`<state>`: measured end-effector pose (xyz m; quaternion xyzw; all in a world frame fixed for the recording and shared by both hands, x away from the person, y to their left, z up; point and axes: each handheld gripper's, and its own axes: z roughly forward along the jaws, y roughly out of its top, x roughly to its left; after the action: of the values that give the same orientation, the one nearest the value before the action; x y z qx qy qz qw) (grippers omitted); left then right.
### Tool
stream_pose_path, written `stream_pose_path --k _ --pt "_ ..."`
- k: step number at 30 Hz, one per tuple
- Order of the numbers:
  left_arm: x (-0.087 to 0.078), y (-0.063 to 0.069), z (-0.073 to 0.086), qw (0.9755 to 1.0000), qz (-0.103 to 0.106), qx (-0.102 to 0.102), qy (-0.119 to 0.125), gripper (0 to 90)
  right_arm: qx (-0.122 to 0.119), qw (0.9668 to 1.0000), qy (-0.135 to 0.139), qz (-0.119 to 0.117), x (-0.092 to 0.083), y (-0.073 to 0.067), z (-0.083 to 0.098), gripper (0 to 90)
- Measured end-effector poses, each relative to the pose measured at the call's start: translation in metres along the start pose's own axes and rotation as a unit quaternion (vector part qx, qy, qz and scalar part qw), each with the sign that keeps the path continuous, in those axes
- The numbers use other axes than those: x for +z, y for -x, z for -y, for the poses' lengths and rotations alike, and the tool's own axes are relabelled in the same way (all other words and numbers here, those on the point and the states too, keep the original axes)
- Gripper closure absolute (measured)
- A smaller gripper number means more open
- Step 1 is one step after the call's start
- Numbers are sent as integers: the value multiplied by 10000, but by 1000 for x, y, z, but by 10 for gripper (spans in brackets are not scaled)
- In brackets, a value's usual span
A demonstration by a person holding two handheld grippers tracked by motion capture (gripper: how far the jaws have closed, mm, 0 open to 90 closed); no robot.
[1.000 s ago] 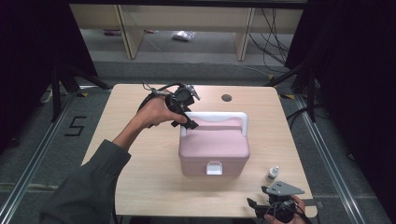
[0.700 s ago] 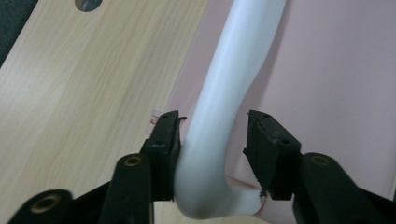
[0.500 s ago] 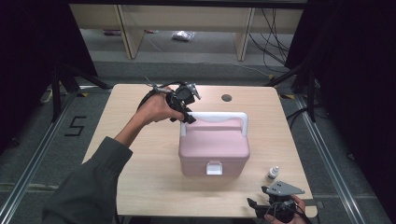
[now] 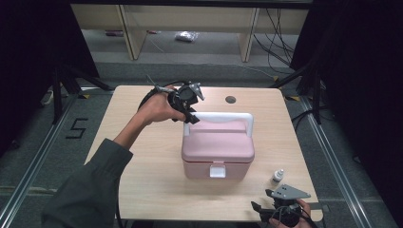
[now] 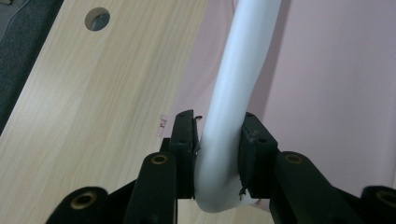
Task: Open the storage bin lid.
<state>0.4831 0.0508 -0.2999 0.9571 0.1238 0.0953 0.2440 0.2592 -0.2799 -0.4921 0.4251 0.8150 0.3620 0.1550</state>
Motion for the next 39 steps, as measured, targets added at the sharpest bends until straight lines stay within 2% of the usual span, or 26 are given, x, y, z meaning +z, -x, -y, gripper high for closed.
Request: stream_pose_path --k 2,4,5,8,9,12,13,14,15,16,17,20,21,22,25,26,27,28,29,32,33,34,35,36,37,39 --pt "-2 -1 -1 10000 12 0 22 701 178 9998 32 -54 -2 -4 -1 324" --pt "-3 -1 -2 9999 2 -58 86 701 -61 9997 218 -86 -3 0 -3 349" --pt "-4 -3 -2 10000 11 7 43 700 208 9988 390 -229 -6 -3 -5 381" --pt "-7 -5 -4 10000 20 -7 61 700 162 9978 553 -314 -10 -2 -8 426" --pt "-8 -6 -5 10000 32 -8 53 701 -27 9963 812 -283 -12 0 -12 463" --pt "-9 -6 -6 10000 14 -48 83 701 -136 9939 1042 -328 -16 2 -17 512" --pt "-9 -7 -7 9999 12 -42 96 701 64 9937 1049 -385 -19 0 -20 529" --pt "-10 -9 -7 10000 25 -8 60 701 -35 9916 1241 -363 -20 2 -23 555" --pt "-10 -9 -7 9999 15 -78 120 700 10 9888 1434 -418 -23 3 -29 610" --pt "-10 -10 -8 9999 44 -82 105 700 29 9879 1473 -482 -24 4 -32 637" --pt "-11 -11 -8 9999 28 -98 116 700 -141 9876 1515 -380 -24 6 -36 671" --pt "-13 -11 -9 10000 23 -40 64 700 -87 9870 1556 -404 -22 5 -41 732" --pt "-13 -11 -10 9999 11 -76 111 701 -259 9859 1598 -414 -20 9 -47 792" --pt "-15 -11 -10 10000 6 -10 57 701 -259 9859 1598 -414 -20 9 -47 792" --pt "-16 -11 -11 9999 10 -89 114 701 -244 9844 1685 -440 -20 11 -56 850" --pt "-16 -12 -11 10000 3 -41 63 701 -306 9816 1842 -408 -18 12 -59 864" --pt "-16 -12 -11 10000 2 -39 56 700 -230 9833 1756 -425 -20 12 -62 876" --pt "-16 -10 -11 9999 6 -89 110 701 -369 9804 1893 -411 -18 16 -65 885" --pt "-17 -11 -12 10000 11 -14 48 701 -321 9811 1859 -439 -17 16 -68 892" --pt "-18 -11 -12 10000 9 -23 63 702 -299 9796 1945 -413 -13 18 -76 900" --pt "-18 -11 -11 10000 10 -19 61 702 -479 9777 2016 -352 -11 22 -79 900" --pt "-18 -11 -11 10000 14 -25 65 702 -288 9806 1890 -430 -12 20 -81 900" --pt "-18 -12 -11 10000 19 -17 66 702 -452 9787 1974 -337 -10 23 -83 900" --pt "-19 -12 -11 10000 26 -26 74 702 -310 9784 2015 -341 -8 22 -85 900" --pt "-19 -13 -11 10000 24 -25 84 703 -433 9765 2078 -362 -6 25 -88 900" --pt "-18 -13 -11 9999 8 -97 137 703 -301 9781 2016 -413 -5 26 -91 900"
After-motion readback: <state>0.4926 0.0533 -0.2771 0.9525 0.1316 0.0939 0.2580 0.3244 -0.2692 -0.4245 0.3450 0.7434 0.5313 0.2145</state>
